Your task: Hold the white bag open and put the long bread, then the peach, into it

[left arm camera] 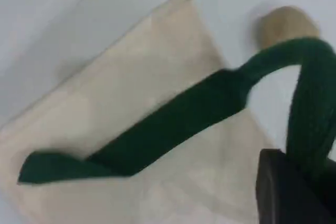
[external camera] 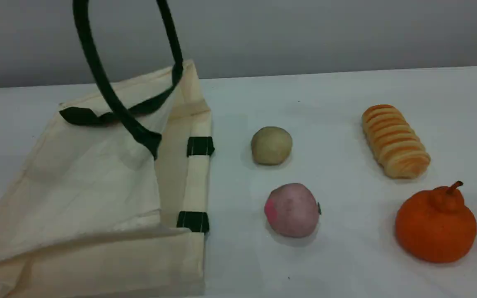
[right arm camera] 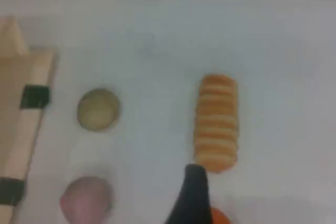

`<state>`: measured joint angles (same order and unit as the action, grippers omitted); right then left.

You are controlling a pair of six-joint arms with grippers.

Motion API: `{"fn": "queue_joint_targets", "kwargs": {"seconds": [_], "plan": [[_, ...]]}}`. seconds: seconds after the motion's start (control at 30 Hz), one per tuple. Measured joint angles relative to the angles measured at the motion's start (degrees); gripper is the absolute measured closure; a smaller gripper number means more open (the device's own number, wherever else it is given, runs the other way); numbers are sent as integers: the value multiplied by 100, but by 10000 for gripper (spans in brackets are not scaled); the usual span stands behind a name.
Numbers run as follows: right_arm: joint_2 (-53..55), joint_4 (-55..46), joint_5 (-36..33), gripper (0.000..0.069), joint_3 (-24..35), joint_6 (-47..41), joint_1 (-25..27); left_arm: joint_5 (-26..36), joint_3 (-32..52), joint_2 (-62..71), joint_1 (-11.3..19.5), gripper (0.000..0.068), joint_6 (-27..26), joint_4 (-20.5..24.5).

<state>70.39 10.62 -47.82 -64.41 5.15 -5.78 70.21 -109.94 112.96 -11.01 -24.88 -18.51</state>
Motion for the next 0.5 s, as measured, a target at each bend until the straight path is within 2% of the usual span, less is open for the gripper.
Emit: {"fn": "queue_joint_targets", "kwargs": {"seconds": [0.17, 0.5], "plan": [[539, 130, 6, 105, 0, 12, 0, 0, 0, -350, 0, 590, -171, -140], [1248, 600, -298, 105, 0, 609, 0, -11, 10, -986, 0, 590, -497, -426]]}}
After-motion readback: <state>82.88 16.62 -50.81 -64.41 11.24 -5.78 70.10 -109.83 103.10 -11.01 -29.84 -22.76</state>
